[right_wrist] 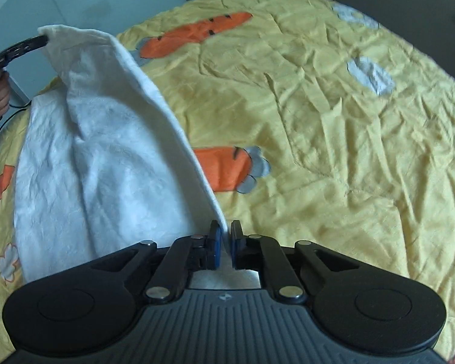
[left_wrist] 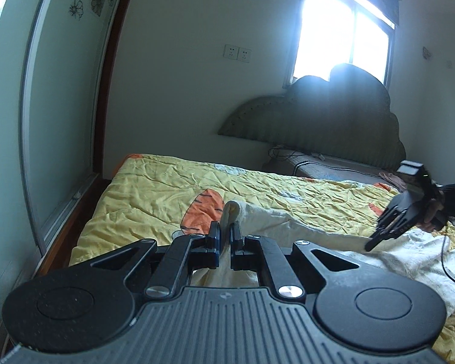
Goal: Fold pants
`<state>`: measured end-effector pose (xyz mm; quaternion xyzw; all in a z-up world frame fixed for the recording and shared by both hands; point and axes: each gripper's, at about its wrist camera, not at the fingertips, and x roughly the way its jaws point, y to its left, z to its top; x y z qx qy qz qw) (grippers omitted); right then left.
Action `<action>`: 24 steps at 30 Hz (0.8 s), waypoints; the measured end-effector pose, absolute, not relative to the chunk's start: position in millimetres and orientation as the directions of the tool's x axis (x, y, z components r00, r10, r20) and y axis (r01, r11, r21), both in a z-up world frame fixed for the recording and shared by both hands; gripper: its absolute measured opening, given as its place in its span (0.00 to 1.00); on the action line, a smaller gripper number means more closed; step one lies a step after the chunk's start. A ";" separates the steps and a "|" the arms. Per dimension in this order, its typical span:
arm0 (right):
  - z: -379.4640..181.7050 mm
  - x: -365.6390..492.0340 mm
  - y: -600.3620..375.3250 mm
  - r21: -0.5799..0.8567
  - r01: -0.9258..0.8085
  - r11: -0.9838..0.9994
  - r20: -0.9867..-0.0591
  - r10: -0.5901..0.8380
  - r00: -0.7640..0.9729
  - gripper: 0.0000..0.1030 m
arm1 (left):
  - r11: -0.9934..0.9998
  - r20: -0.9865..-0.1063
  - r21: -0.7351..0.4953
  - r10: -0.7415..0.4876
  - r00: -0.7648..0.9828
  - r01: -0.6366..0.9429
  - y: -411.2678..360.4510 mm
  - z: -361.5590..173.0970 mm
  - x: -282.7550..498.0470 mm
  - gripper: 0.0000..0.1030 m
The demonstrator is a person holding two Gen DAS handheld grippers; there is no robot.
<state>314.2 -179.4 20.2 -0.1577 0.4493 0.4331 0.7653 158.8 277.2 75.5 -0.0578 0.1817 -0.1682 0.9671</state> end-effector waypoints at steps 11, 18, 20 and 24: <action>38.4 151.4 -182.7 0.239 -0.830 0.504 -0.728 0.658 0.191 0.06 | 0.912 -0.375 -0.399 -0.256 0.891 0.095 315.7 69.1 92.1 0.72; 34.8 149.4 -187.0 0.266 -0.789 0.554 -0.685 0.684 0.250 0.06 | 0.804 -0.445 -0.590 -0.255 0.858 -0.067 316.4 60.1 24.7 0.82; 39.5 149.2 -188.1 0.268 -0.783 0.561 -0.671 0.692 0.266 0.06 | 0.746 -0.452 -0.654 -0.255 0.855 -0.124 310.5 53.8 9.8 0.84; 44.5 145.3 -187.3 0.261 -0.781 0.568 -0.660 0.695 0.285 0.06 | 0.647 -0.486 -0.727 -0.250 0.838 -0.228 304.2 38.8 5.4 0.83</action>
